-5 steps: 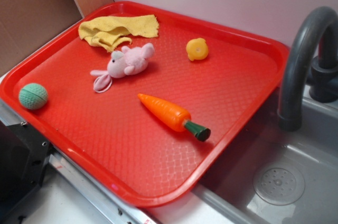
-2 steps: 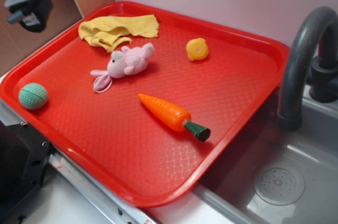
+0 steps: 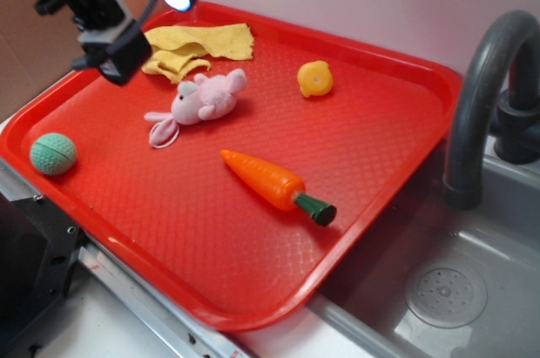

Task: Grab the carrot.

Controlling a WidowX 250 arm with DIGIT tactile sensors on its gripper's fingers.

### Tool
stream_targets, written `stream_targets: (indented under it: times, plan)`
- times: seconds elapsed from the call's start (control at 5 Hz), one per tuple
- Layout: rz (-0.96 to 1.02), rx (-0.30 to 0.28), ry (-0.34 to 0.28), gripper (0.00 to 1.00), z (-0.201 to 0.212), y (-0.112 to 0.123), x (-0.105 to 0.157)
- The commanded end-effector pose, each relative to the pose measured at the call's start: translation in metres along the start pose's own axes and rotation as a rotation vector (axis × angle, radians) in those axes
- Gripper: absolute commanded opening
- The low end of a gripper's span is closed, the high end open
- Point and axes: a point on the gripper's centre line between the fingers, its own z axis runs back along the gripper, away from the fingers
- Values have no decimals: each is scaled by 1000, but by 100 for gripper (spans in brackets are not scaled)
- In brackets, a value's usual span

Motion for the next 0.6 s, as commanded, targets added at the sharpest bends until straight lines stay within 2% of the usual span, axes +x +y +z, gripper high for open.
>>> stream_targets:
  times: [0.0,0.4]
  plan:
    - [-126,-73,61,100,-51,-3,39]
    - [-170,-146,124,100,-93,-15,40]
